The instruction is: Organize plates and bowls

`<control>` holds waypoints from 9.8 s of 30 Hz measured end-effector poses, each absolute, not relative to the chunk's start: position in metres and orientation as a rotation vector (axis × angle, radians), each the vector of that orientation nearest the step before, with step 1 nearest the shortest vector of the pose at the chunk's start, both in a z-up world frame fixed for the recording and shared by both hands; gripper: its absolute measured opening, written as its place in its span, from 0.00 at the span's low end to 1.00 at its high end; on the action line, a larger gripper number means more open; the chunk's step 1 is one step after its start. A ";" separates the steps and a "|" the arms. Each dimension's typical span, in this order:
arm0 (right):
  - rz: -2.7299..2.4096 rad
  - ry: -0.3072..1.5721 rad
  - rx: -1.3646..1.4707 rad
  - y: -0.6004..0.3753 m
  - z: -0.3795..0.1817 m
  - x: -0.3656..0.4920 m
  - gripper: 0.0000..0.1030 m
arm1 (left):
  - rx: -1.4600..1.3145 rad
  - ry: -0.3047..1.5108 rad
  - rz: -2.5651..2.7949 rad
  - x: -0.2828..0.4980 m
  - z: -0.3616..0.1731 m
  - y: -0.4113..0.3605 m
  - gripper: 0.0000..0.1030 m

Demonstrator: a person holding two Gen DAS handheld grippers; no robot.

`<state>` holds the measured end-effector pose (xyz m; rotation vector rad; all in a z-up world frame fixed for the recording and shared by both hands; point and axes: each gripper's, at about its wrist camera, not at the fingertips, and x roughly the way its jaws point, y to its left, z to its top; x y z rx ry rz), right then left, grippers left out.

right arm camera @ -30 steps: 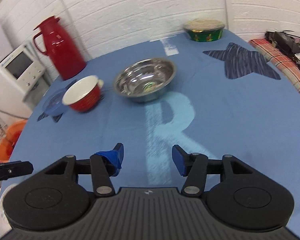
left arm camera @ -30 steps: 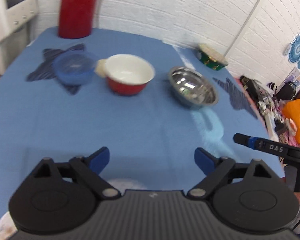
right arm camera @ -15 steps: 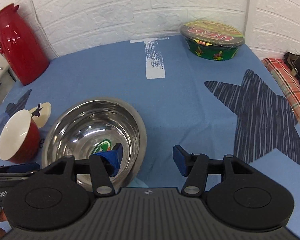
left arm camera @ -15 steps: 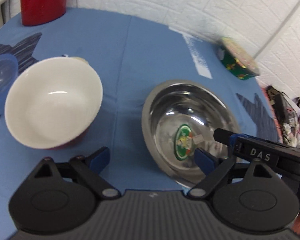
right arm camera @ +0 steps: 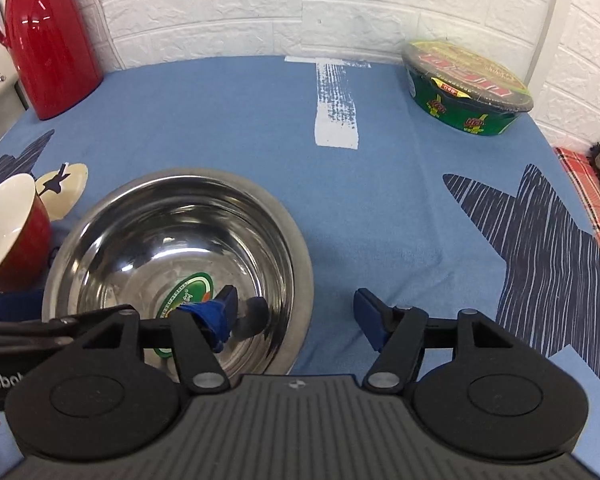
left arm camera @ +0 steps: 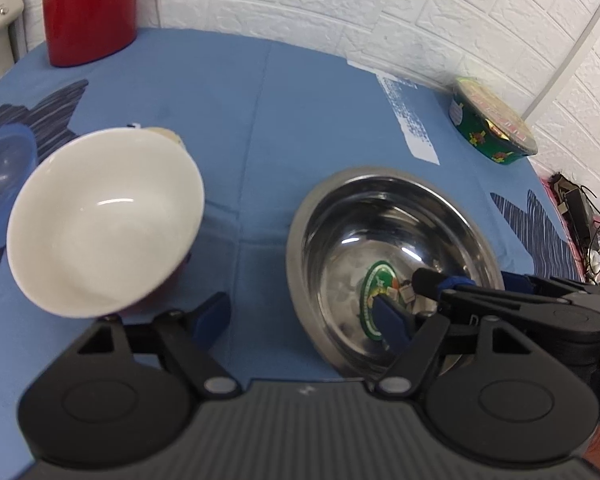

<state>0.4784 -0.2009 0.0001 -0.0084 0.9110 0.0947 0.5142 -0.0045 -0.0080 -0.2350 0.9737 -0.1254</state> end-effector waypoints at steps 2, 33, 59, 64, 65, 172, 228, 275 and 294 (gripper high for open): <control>0.155 0.881 -0.006 -0.199 -0.001 0.474 0.34 | -0.193 0.967 -0.125 0.515 -0.007 -0.007 0.27; 0.276 0.692 0.034 -0.132 0.018 0.153 0.17 | -0.114 0.917 -0.371 0.200 0.022 0.054 0.10; 0.245 0.691 0.019 -0.131 -0.023 0.090 0.19 | -0.017 0.884 -0.448 0.149 -0.016 0.038 0.11; 0.235 0.713 0.022 -0.137 -0.022 0.091 0.21 | -0.015 0.873 -0.448 0.148 -0.014 0.033 0.11; 0.239 0.718 0.023 -0.137 -0.021 0.093 0.21 | -0.018 0.870 -0.439 0.148 -0.012 0.034 0.14; 0.337 0.835 0.085 -0.089 0.048 0.450 0.40 | -0.557 0.819 -0.079 0.408 0.080 0.229 0.58; 0.450 0.772 -0.003 -0.072 0.030 0.387 0.09 | -0.399 0.968 -0.118 0.414 0.036 0.116 0.01; 0.285 0.757 0.077 -0.152 0.053 0.125 0.16 | -0.236 0.968 -0.438 0.170 0.055 0.053 0.66; 0.423 0.734 0.037 -0.079 0.074 0.243 0.19 | -0.253 0.845 -0.075 0.273 0.079 0.217 0.67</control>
